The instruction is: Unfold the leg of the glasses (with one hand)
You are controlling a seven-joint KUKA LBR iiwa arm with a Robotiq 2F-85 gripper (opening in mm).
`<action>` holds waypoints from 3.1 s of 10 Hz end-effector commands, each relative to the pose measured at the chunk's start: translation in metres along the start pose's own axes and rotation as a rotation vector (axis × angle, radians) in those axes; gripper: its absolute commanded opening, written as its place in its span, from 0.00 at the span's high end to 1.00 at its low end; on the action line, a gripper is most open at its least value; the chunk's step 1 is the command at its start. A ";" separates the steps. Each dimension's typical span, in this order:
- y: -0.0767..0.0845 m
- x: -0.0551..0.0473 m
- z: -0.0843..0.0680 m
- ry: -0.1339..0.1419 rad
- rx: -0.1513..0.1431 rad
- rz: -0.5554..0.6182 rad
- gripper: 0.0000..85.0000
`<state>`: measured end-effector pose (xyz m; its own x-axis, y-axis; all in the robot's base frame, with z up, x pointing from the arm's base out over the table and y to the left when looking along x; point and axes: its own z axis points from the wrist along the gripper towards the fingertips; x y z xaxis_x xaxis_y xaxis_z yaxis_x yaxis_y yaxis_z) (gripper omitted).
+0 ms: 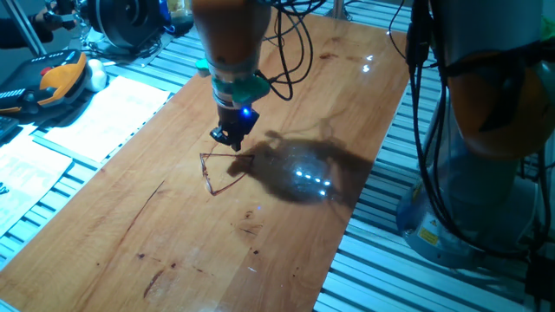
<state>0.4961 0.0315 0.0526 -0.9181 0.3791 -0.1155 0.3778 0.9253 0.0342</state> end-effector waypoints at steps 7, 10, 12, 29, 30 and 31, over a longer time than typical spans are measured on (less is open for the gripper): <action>-0.011 0.015 0.004 -0.010 -0.046 0.226 0.60; -0.011 0.015 0.007 -0.015 -0.029 0.175 0.60; -0.011 0.015 0.006 -0.006 -0.002 0.107 0.60; -0.015 0.017 0.020 -0.023 -0.008 -0.044 0.60; -0.015 0.017 0.020 -0.023 -0.008 -0.047 0.60; -0.015 0.017 0.020 -0.022 -0.012 -0.051 0.60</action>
<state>0.4770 0.0240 0.0305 -0.9333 0.3312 -0.1391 0.3289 0.9435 0.0395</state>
